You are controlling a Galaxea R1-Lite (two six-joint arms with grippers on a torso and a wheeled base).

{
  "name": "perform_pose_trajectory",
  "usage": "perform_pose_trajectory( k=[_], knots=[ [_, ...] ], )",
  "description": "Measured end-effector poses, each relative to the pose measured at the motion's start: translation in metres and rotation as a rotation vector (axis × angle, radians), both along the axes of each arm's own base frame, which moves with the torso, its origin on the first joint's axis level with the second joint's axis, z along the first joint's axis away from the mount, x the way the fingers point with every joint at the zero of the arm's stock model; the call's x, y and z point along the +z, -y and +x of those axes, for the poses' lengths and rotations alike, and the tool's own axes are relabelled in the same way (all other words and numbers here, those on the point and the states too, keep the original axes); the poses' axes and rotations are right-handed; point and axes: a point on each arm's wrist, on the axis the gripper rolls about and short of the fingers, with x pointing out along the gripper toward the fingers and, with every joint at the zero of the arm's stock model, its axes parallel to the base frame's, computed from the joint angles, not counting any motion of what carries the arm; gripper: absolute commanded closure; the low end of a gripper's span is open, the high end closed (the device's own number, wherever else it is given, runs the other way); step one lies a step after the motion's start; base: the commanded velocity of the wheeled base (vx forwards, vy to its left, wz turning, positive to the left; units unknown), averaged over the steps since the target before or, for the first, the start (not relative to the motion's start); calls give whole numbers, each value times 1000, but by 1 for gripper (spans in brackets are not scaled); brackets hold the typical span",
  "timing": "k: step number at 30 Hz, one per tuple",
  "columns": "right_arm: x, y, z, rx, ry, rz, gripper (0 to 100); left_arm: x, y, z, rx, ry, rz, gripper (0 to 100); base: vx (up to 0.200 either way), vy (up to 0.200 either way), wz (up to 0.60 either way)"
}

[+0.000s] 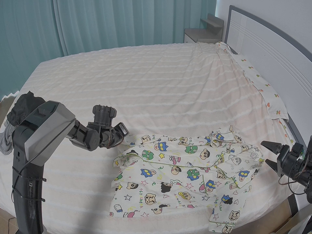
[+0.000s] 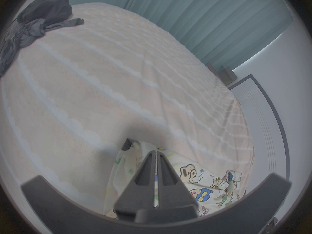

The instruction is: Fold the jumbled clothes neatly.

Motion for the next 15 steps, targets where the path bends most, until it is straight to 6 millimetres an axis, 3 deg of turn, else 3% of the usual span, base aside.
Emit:
perform_pose_trajectory(
  k=[9, 15],
  knots=[
    [0, 0, 0, 1, 0, 0, 0, 28, -8, 10, 45, 93, -1, 100, 0, 0, 0],
    [0, 0, 0, 1, 0, 0, 0, 21, -11, 5, 36, 29, 37, 100, 0, 0, 0]
  ],
)
